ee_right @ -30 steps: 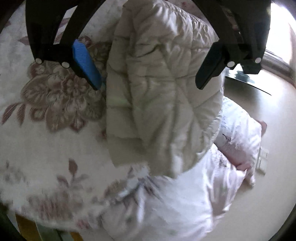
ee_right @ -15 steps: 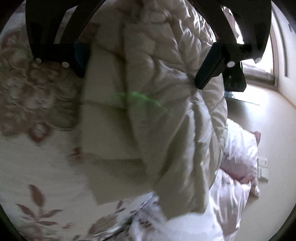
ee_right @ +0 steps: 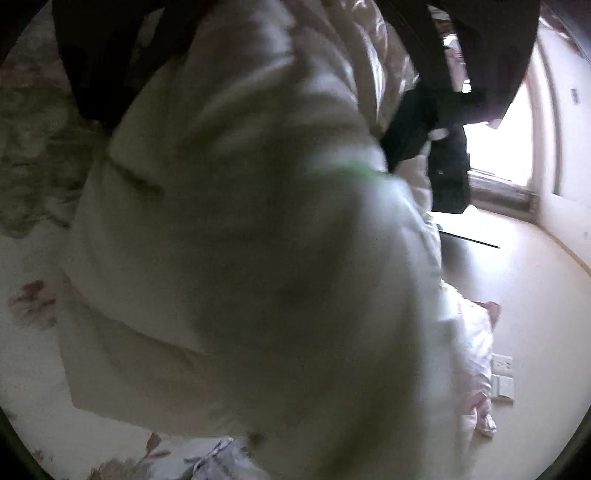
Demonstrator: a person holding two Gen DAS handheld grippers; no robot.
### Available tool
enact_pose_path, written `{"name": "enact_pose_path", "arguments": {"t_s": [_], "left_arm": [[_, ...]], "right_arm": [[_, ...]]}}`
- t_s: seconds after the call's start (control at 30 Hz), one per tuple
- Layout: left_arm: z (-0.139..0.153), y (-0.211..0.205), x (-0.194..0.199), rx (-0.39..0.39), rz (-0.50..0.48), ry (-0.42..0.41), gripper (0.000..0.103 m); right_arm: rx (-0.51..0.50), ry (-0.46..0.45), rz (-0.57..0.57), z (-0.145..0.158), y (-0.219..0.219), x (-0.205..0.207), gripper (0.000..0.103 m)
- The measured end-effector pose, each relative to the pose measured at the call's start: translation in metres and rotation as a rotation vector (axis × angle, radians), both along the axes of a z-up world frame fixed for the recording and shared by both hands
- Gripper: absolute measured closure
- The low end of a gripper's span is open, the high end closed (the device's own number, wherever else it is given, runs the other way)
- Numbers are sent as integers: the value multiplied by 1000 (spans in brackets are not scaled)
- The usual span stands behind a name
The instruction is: Fold large clothes
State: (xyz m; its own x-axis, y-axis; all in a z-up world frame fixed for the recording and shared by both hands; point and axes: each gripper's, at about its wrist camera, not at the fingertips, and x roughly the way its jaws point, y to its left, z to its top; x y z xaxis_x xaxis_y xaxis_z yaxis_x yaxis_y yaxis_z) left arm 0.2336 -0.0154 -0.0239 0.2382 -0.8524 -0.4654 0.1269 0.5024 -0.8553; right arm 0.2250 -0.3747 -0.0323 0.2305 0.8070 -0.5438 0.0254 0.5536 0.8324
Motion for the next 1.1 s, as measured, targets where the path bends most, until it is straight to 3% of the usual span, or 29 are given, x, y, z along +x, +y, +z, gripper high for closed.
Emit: {"name": "enact_pose_path", "arguments": {"t_s": [0.07, 0.17, 0.27, 0.63, 1.0, 1.1], "left_arm": [[2, 6, -5, -11, 4, -13, 37], [11, 14, -10, -14, 13, -47, 44], [23, 27, -15, -13, 30, -96, 47], [47, 103, -23, 46, 180, -188, 48], [25, 154, -14, 136, 255, -154, 48], [12, 158, -11, 169, 257, -129, 47]], "right_arm": [[34, -24, 3, 3, 3, -1, 49], [35, -70, 18, 15, 11, -2, 60], [14, -113, 41, 31, 25, 3, 64], [-14, -214, 149, 58, 95, 36, 65], [-72, -208, 181, 38, 145, 60, 65], [-107, -185, 172, 32, 148, 64, 60]]}}
